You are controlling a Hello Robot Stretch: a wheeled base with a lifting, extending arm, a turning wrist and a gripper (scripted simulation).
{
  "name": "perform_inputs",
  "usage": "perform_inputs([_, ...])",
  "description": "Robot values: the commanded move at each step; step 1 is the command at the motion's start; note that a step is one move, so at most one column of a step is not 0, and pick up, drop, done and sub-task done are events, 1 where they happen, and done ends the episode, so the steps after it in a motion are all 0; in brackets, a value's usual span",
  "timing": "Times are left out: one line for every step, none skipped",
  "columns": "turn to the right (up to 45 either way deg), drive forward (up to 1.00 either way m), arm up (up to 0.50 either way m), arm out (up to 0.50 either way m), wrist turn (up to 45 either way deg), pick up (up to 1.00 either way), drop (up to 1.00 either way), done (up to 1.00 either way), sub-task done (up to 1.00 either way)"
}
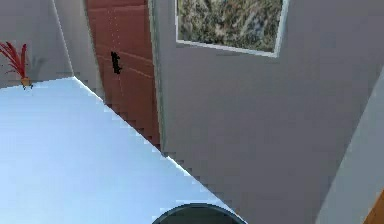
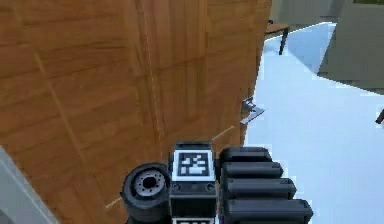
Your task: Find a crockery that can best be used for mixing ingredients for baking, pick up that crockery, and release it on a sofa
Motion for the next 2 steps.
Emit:
perform_inputs([-36.0, 0.00, 0.00, 0.00, 0.0, 0.00, 0.00, 0.00, 0.00])
perform_inputs([0.0, 0.25, 0.00, 0.00, 0.0, 0.00, 0.00, 0.00, 0.00])
